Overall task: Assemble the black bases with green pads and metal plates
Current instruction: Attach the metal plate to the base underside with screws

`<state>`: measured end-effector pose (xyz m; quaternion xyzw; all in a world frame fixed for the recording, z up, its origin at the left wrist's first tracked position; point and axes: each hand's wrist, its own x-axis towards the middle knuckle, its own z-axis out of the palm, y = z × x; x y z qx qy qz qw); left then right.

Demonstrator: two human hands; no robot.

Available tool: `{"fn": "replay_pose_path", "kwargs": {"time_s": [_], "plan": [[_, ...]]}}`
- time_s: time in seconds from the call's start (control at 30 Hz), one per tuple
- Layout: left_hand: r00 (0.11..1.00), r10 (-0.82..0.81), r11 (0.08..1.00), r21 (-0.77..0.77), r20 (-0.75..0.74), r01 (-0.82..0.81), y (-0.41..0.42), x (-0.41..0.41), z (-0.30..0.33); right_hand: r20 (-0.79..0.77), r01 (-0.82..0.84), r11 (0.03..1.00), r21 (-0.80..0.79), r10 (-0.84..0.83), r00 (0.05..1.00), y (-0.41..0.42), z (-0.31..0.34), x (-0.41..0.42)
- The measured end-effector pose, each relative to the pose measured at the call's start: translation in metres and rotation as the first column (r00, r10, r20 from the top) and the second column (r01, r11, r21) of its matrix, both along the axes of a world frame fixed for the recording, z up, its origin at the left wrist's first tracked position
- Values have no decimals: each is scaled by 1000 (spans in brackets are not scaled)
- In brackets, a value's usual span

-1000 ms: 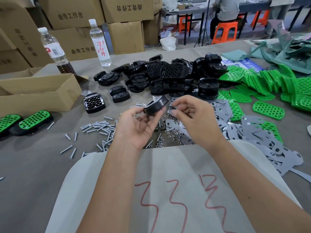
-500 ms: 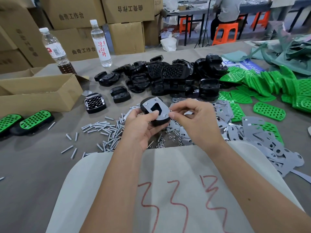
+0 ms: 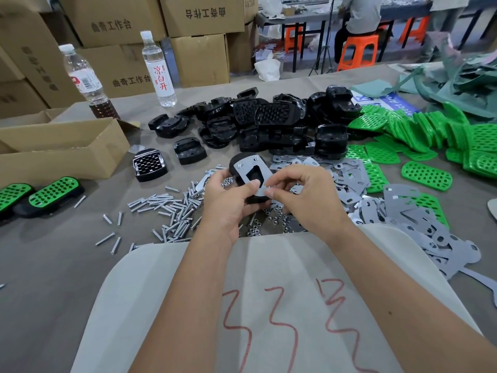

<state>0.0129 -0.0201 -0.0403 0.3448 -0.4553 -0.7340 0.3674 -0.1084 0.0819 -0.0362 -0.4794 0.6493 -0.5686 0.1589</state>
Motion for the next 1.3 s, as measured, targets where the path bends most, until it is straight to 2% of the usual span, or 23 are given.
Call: {"fn": "replay_pose_path", "kwargs": {"time_s": [0.17,0.33,0.57,0.87,1.3], "plan": [[999,34,997,-65,23,-33,3,-7,-5,-2,73,997,-25,-73,997,0,2,2],[998,65,996,-59,27,-63,1,-7,-9,-37,11,1000,-18,-12,999,1,1,3],[998,55,997,-65,43,-52,2,-6,-8,-21,-47,998,-46,47,999,2,-2,-5],[998,25,996,-91,52,-21,1,-5,-8,16,-142,990,3,142,990,4,-4,-15],[999,20,997,-77,46,-16,3,-4,-5,-59,-78,995,-57,75,995,2,-5,-12]]}}
